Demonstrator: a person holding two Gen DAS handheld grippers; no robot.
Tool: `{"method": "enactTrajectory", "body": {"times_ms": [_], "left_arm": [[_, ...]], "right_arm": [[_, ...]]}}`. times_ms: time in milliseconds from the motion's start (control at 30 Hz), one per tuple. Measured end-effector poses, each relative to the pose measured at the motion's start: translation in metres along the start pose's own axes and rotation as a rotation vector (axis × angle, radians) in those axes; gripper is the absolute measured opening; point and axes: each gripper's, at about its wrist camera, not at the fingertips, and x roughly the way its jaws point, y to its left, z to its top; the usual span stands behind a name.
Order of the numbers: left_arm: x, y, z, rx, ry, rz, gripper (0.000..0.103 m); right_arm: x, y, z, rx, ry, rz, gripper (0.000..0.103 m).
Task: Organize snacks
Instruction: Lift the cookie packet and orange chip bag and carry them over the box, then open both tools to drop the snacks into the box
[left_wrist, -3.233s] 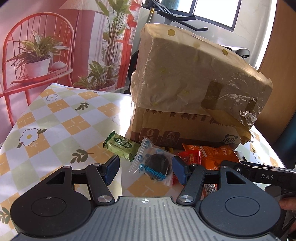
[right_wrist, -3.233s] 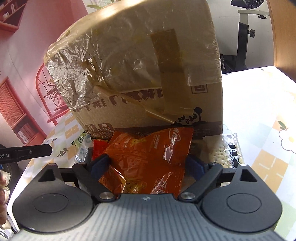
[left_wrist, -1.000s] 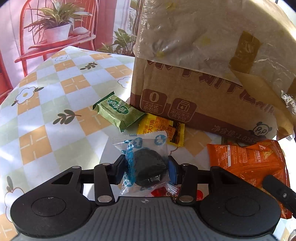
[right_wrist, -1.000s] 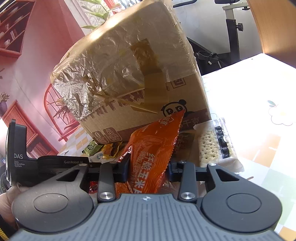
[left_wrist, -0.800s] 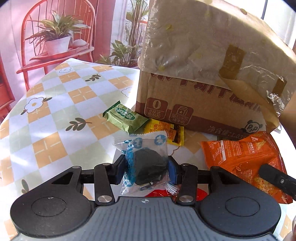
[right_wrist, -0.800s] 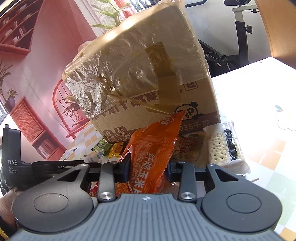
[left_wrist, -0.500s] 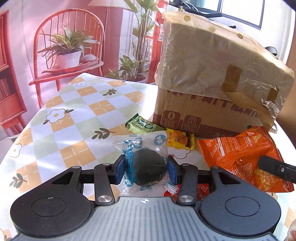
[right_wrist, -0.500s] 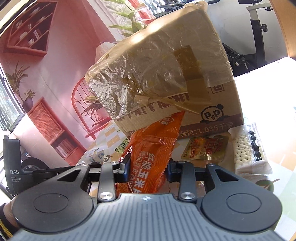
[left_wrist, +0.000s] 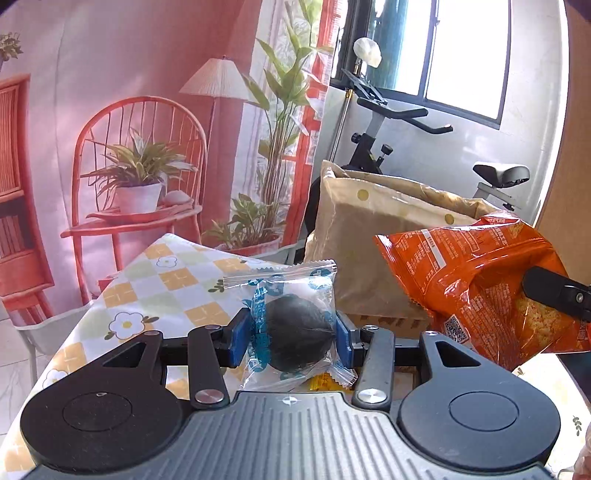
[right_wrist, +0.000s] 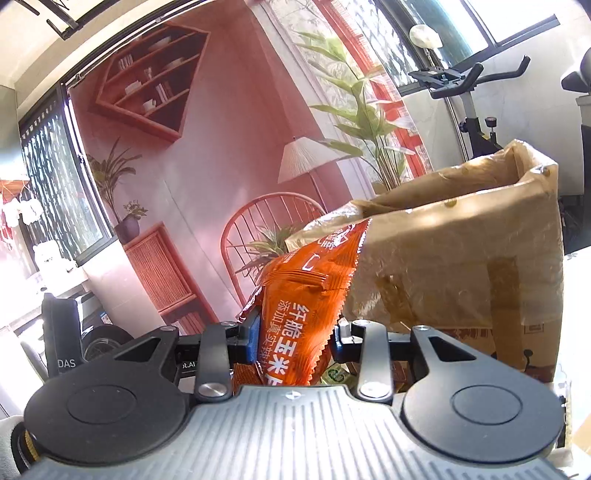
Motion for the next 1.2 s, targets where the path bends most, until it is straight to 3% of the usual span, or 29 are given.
{"method": "enactTrajectory", "body": {"times_ms": [267, 467, 600, 733, 800, 900, 1033, 1167, 1200], "left_arm": [[0.007, -0.021, 0.048, 0.002, -0.092, -0.048, 0.049], [0.029, -0.037, 0.089, 0.028, -0.143, -0.066, 0.049], [0.051, -0.047, 0.116, 0.038, -0.141, -0.082, 0.049], [0.072, -0.052, 0.131, 0.057, -0.113, -0.084, 0.049], [0.080, -0.053, 0.133, 0.058, -0.096, -0.084, 0.049], [0.090, -0.052, 0.132, 0.070, -0.074, -0.090, 0.049], [0.106, -0.063, 0.133, 0.092, -0.051, -0.120, 0.049], [0.128, -0.087, 0.131, 0.134, 0.000, -0.210, 0.051], [0.132, -0.091, 0.129, 0.142, 0.015, -0.225, 0.055]], "right_arm": [[0.002, -0.001, 0.080, -0.060, -0.166, -0.085, 0.037], [0.044, -0.027, 0.118, -0.104, -0.149, -0.227, 0.037], [0.082, -0.041, 0.118, -0.147, -0.084, -0.298, 0.037], [0.126, -0.053, 0.109, -0.147, 0.038, -0.327, 0.038], [0.141, -0.059, 0.107, -0.107, 0.088, -0.310, 0.045], [0.133, -0.067, 0.108, -0.033, 0.056, -0.288, 0.065], [0.111, -0.070, 0.113, -0.062, 0.042, -0.302, 0.065], [0.086, -0.077, 0.116, -0.055, 0.030, -0.332, 0.065], [0.079, -0.077, 0.115, -0.060, 0.026, -0.337, 0.065]]}}
